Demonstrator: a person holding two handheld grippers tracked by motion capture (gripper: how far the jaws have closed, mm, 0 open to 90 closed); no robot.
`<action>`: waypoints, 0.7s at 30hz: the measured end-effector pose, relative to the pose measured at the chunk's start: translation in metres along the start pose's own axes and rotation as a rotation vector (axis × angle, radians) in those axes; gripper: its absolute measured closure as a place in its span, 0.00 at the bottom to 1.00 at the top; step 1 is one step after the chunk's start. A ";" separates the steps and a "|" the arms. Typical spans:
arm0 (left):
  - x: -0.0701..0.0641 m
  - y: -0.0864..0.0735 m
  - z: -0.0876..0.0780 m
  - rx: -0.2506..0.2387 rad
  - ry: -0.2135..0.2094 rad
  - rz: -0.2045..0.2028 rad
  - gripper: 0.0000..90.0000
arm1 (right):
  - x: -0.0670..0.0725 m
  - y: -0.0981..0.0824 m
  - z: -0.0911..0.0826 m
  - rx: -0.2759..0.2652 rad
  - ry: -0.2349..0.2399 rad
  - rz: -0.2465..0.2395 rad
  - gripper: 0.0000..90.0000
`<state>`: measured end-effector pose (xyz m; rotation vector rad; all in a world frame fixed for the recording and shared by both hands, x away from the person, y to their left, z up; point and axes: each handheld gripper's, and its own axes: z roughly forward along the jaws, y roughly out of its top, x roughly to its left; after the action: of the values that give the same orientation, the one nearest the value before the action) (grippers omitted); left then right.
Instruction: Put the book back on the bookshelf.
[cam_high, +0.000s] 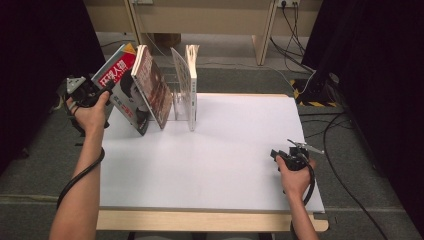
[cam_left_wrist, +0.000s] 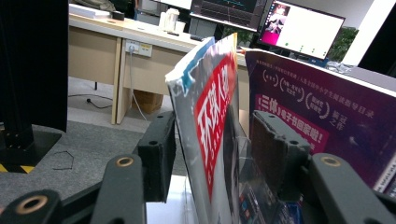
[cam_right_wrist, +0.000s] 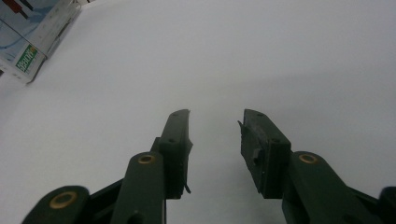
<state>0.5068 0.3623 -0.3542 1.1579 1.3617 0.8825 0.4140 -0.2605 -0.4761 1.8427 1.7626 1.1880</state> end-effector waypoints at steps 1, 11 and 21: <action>0.001 -0.001 -0.001 0.006 0.002 0.000 0.54 | 0.000 0.000 0.000 0.000 0.001 0.002 0.69; 0.009 -0.009 -0.012 0.039 0.015 -0.008 0.51 | 0.000 0.000 0.000 -0.003 0.000 -0.001 0.69; 0.017 -0.020 -0.034 0.084 0.003 -0.003 0.49 | 0.001 0.000 -0.002 -0.003 -0.001 0.003 0.69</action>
<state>0.4712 0.3770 -0.3729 1.2185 1.4140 0.8325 0.4125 -0.2602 -0.4746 1.8444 1.7571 1.1897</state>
